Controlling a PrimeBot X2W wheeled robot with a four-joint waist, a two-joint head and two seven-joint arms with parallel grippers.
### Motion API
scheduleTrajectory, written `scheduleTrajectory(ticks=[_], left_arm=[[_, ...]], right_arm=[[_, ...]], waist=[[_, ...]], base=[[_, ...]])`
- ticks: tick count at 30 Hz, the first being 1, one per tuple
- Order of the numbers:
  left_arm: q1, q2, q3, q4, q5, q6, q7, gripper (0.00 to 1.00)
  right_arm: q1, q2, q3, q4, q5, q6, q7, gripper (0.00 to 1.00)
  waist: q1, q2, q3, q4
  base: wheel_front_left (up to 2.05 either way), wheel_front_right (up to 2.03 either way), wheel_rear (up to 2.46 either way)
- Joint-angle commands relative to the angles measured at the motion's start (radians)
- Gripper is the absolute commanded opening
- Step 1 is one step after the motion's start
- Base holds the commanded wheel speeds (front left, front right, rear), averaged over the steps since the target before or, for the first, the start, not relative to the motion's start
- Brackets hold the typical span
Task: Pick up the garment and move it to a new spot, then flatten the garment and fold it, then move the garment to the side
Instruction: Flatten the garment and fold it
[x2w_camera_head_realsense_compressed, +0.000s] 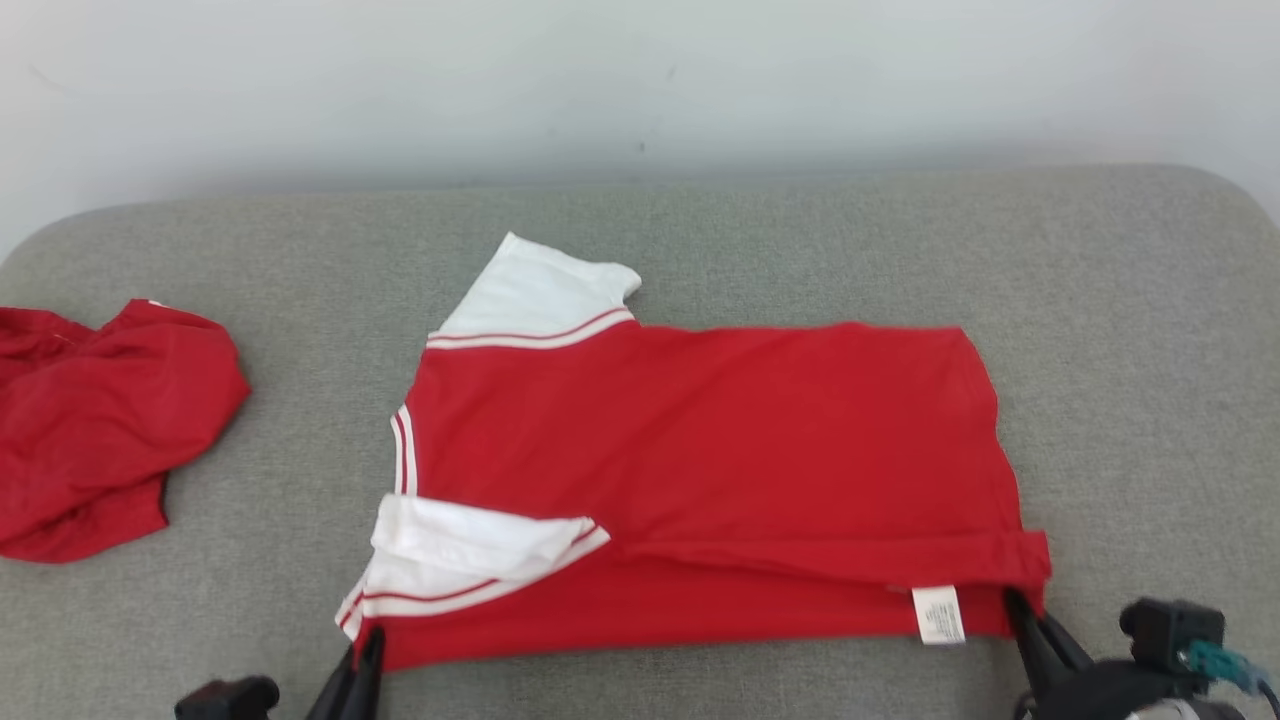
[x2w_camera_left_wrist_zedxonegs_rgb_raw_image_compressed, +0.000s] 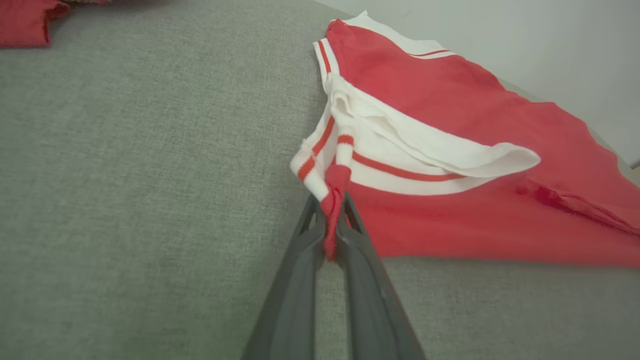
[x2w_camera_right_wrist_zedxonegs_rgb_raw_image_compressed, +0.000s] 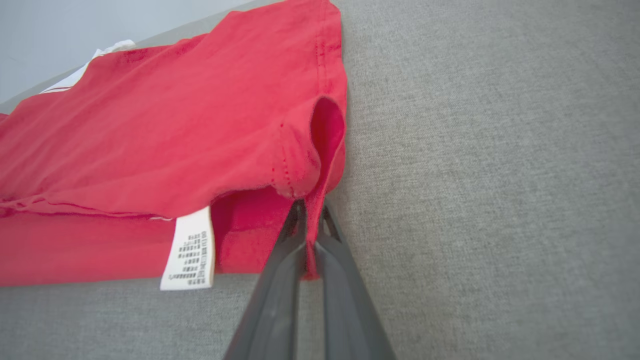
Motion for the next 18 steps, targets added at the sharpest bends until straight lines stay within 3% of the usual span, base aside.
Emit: scheduleTrajectory(ticks=[1, 8, 9, 10, 11, 18], left_arm=[[0.022, -0.001, 0.008, -0.01, 0.005, 0.006, 0.0, 0.0], [0.128, -0.027, 0.041, -0.09, -0.001, 0.016, -0.001, 0.0], [0.133, -0.029, 0.044, -0.096, 0.003, 0.017, -0.001, 0.0], [0.134, -0.031, 0.048, -0.104, 0.008, 0.017, -0.001, 0.42], [0.136, -0.035, 0.052, -0.111, 0.016, 0.016, -0.001, 1.0], [0.125, -0.07, 0.132, -0.185, 0.073, 0.034, -0.001, 1.0]], right_arm=[[0.026, -0.011, -0.01, -0.013, 0.003, -0.003, 0.003, 0.0], [0.171, 0.022, -0.072, -0.149, -0.015, -0.003, 0.062, 0.0], [0.18, 0.03, -0.075, -0.164, -0.022, -0.003, 0.065, 0.18], [0.185, 0.036, -0.072, -0.176, -0.031, -0.003, 0.067, 0.78], [0.19, 0.041, -0.071, -0.185, -0.044, -0.003, 0.065, 1.0], [0.196, 0.071, -0.084, -0.245, -0.109, -0.003, 0.016, 1.0]], waist=[[0.0001, 0.0, -0.012, 0.011], [0.0001, 0.0, -0.015, 0.016], [0.0001, 0.0, -0.016, 0.017], [0.0001, 0.0, -0.018, 0.017], [0.0001, 0.0, -0.02, 0.018], [0.0001, 0.0, -0.032, 0.016]], base=[[0.0, 0.0, 0.0], [0.0, 0.0, 0.0], [0.0, 0.0, 0.0], [0.0, 0.0, 0.0], [0.0, 0.0, 0.0], [0.0, 0.0, 0.0]])
